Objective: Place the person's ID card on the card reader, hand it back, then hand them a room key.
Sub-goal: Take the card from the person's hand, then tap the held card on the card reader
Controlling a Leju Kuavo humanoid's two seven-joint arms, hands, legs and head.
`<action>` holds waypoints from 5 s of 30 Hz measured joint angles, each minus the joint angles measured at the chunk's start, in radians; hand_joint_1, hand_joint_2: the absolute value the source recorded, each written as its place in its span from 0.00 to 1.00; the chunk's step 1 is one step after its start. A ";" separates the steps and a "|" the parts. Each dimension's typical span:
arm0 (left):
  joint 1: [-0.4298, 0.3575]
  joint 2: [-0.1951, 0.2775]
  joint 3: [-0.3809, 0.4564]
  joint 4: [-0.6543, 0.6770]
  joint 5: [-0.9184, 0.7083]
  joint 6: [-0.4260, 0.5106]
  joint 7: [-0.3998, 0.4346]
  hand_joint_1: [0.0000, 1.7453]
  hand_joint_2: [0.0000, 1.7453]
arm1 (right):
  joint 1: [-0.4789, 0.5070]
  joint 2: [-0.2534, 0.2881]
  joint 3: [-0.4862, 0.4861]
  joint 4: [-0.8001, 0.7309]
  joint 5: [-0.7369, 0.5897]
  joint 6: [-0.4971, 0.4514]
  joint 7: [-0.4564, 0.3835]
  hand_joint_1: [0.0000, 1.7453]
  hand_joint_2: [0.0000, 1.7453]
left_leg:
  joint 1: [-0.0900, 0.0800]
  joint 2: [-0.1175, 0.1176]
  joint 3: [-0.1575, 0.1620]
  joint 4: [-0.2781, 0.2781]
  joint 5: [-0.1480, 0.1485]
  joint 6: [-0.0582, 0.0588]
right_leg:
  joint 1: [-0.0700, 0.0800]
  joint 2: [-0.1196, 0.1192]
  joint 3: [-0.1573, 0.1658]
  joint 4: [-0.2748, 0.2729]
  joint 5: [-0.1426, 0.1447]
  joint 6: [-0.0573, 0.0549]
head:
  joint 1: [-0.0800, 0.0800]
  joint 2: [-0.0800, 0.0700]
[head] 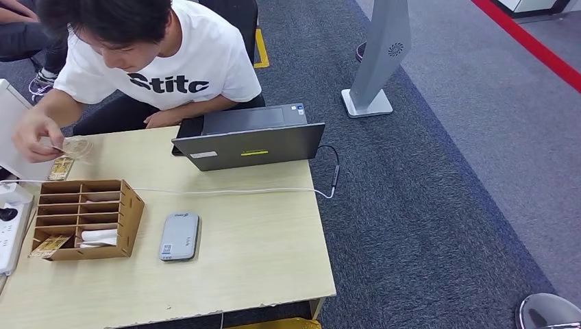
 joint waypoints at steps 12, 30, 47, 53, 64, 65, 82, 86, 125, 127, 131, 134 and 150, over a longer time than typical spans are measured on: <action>0.128 0.015 -0.240 0.077 -0.075 -0.009 0.000 0.00 1.00 | 0.000 0.002 -0.002 0.000 0.023 0.029 0.019 0.00 1.00 | -0.001 0.000 0.000 0.000 -0.001 0.001 | 0.000 0.000 0.000 0.000 -0.001 0.001 | 0.000 0.000; 0.099 0.050 -0.301 0.162 -0.201 -0.045 0.000 0.00 1.00 | 0.001 0.002 -0.008 0.000 0.076 0.065 0.021 0.00 1.00 | -0.001 0.000 0.000 0.000 -0.001 0.001 | 0.000 0.000 0.000 0.000 -0.001 0.001 | 0.000 0.000; -0.101 0.185 -0.290 0.344 -0.272 -0.128 0.129 0.00 1.00 | 0.000 0.002 -0.008 0.000 0.131 0.094 0.043 0.00 1.00 | 0.000 -0.002 0.000 0.000 0.000 0.001 | 0.000 -0.002 0.001 0.000 -0.001 0.001 | 0.000 0.000; -0.119 0.204 -0.290 0.387 -0.285 -0.129 0.128 0.00 1.00 | 0.000 0.002 -0.008 0.000 0.135 0.093 0.051 0.00 1.00 | -0.001 -0.002 0.000 0.000 0.000 0.001 | 0.000 -0.002 0.001 0.000 -0.001 0.001 | 0.000 0.000; -0.122 0.211 -0.290 0.418 -0.311 -0.127 0.130 0.98 1.00 | 0.000 0.002 -0.007 0.000 0.148 0.095 0.050 0.00 1.00 | 0.000 -0.002 0.000 0.000 0.000 0.001 | 0.000 -0.002 0.001 0.000 -0.001 0.001 | 0.000 0.000; -0.121 0.211 -0.290 0.419 -0.314 -0.127 0.132 1.00 1.00 | 0.000 0.002 -0.007 0.000 0.150 0.096 0.049 0.00 1.00 | 0.000 -0.002 0.000 0.000 0.000 0.001 | 0.000 -0.002 0.001 0.000 -0.001 0.001 | 0.000 0.000; -0.112 0.210 -0.310 0.429 -0.348 -0.148 0.148 1.00 1.00 | 0.001 0.002 0.001 0.000 0.171 0.102 0.054 0.00 1.00 | -0.001 -0.002 0.000 0.000 0.000 0.001 | 0.000 -0.002 0.000 0.000 -0.001 0.001 | 0.000 0.000; -0.114 0.210 -0.326 0.439 -0.386 -0.155 0.161 1.00 1.00 | 0.001 0.002 0.001 0.000 0.179 0.110 0.057 0.00 1.00 | -0.001 -0.002 0.000 0.000 0.000 0.001 | 0.000 -0.002 0.000 0.000 -0.001 0.001 | 0.000 0.000; -0.404 0.283 -0.793 0.949 -1.003 -0.114 0.577 1.00 1.00 | -0.006 -0.004 0.007 0.000 0.298 0.167 0.091 0.00 1.00 | -0.001 -0.002 0.000 0.001 0.000 0.001 | 0.000 -0.001 0.000 0.000 -0.001 0.001 | 0.000 0.000; -0.408 0.289 -0.798 0.974 -1.001 -0.117 0.578 1.00 1.00 | -0.005 -0.004 0.007 0.000 0.299 0.168 0.091 0.00 1.00 | -0.001 -0.002 0.000 0.001 0.000 0.001 | 0.000 -0.001 0.000 0.000 -0.001 0.001 | 0.000 0.000; -0.417 0.296 -0.805 1.020 -1.005 -0.125 0.582 1.00 1.00 | -0.005 -0.005 0.007 0.000 0.305 0.171 0.093 0.00 1.00 | -0.001 -0.002 0.000 0.001 0.000 0.001 | 0.000 -0.001 0.000 0.000 -0.001 0.001 | 0.000 0.000; -0.422 0.299 -0.809 1.055 -1.017 -0.127 0.594 1.00 1.00 | -0.005 -0.006 0.007 0.000 0.310 0.172 0.096 0.00 1.00 | -0.001 -0.002 0.000 0.001 0.000 0.001 | 0.000 -0.001 0.000 0.000 -0.001 0.001 | 0.000 0.000; -0.446 0.307 -0.817 1.139 -1.034 -0.134 0.613 1.00 1.00 | -0.005 -0.008 0.007 0.000 0.328 0.171 0.097 0.00 1.00 | -0.001 -0.002 0.000 0.001 0.000 0.001 | 0.000 -0.002 0.001 0.000 -0.001 0.001 | 0.000 0.000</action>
